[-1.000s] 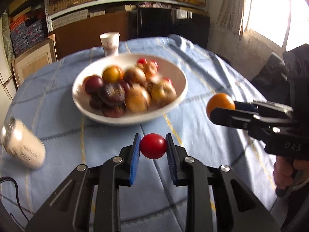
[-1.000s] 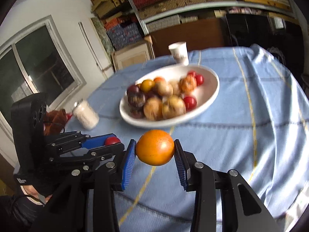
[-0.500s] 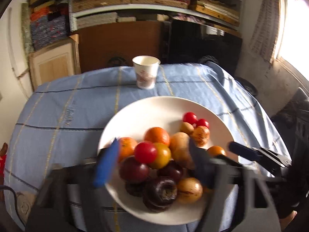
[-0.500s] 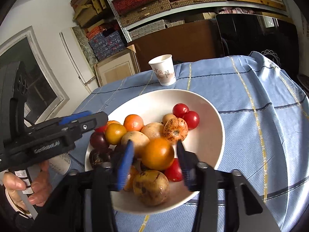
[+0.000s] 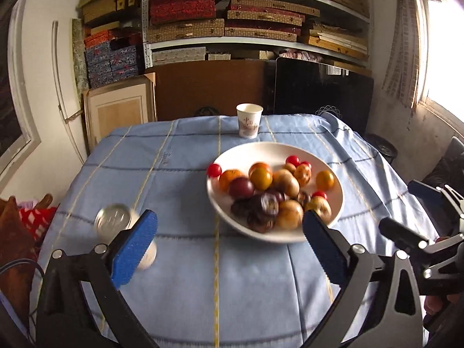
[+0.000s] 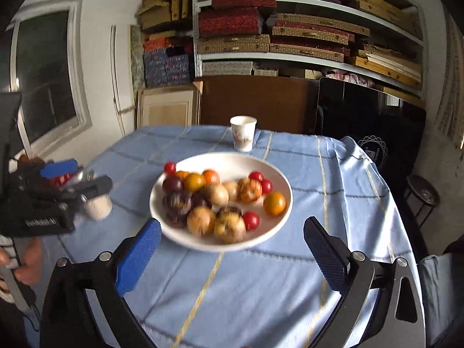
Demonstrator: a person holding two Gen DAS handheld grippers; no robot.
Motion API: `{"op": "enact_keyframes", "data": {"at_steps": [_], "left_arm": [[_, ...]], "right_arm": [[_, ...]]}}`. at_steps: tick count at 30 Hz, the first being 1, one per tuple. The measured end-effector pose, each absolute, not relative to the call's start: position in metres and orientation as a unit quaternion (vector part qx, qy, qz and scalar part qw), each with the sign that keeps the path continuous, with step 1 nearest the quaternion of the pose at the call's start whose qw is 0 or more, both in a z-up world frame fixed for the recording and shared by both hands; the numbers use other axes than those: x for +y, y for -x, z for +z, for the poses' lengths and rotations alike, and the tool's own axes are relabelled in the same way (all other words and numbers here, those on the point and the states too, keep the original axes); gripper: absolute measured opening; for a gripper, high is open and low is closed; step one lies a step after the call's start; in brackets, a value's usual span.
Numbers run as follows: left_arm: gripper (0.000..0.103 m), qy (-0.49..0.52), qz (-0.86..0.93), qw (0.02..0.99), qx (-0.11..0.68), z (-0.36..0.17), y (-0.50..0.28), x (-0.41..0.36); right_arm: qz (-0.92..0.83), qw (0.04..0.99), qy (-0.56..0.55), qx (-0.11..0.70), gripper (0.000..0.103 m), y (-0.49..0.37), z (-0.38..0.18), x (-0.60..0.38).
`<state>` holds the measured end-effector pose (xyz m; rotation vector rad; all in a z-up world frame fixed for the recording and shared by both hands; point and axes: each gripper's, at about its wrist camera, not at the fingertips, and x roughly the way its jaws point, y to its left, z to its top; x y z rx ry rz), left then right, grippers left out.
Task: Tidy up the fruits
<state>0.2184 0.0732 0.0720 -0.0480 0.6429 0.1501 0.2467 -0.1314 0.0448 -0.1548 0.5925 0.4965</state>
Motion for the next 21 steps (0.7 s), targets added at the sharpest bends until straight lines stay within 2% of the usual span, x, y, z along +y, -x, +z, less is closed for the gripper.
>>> {"op": "enact_keyframes", "data": {"at_steps": [7,21], "left_arm": [[0.098,0.047,0.076,0.943,0.32,0.043,-0.174,0.071],[0.098,0.035,0.098,0.935,0.339,0.023,-0.17,0.067]], "right_arm": [[0.241,0.918,0.097,0.298,0.099,-0.217,0.02,-0.134],[0.249,0.913,0.096,0.309,0.099,-0.213,0.011,-0.133]]}}
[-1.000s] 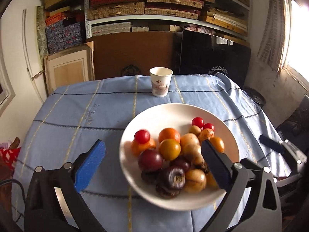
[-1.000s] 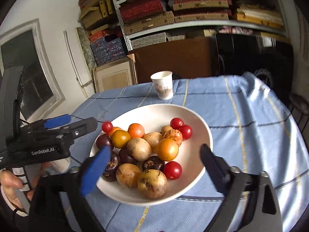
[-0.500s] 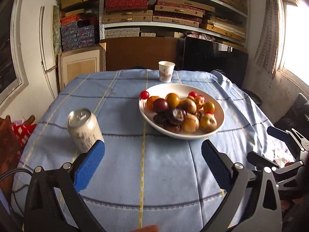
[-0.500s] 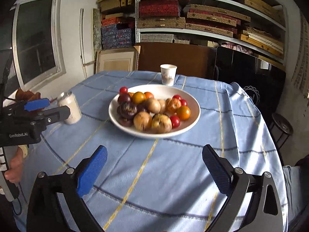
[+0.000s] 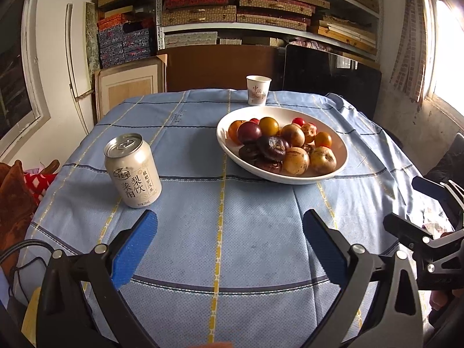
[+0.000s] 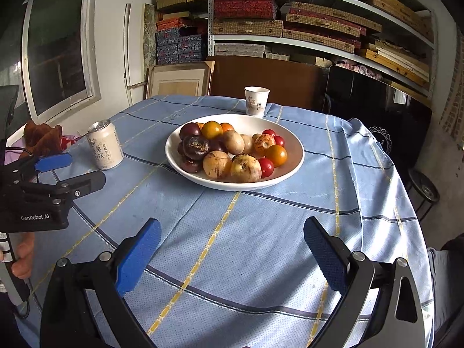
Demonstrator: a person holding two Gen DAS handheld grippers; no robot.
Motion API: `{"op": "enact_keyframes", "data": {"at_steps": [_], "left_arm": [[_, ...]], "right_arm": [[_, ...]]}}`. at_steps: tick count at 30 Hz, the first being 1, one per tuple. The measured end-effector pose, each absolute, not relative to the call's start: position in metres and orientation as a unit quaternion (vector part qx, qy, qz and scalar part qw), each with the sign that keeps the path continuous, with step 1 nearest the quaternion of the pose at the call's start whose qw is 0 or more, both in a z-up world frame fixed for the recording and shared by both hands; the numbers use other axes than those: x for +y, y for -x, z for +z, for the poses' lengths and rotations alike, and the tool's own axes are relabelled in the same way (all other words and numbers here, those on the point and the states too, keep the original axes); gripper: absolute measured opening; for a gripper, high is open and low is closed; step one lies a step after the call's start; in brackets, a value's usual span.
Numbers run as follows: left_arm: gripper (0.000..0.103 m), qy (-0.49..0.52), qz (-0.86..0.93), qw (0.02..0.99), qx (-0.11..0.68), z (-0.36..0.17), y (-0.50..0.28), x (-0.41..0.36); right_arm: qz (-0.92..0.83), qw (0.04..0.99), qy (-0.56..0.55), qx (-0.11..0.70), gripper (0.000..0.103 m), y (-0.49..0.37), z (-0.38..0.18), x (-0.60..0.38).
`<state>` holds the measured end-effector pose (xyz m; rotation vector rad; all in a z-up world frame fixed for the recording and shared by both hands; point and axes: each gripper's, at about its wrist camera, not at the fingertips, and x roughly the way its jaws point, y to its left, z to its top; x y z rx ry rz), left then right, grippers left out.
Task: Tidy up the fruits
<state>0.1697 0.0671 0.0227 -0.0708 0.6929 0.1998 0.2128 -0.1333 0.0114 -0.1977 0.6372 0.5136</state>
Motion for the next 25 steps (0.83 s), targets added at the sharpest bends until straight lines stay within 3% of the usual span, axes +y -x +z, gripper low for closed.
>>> {"op": "enact_keyframes", "data": {"at_steps": [25], "left_arm": [[0.098,0.026,0.098,0.936,0.338,0.0214,-0.1687,0.0625]], "right_arm": [[0.252,0.91,0.088,0.317,0.099,-0.2149,0.0088,-0.137]]}}
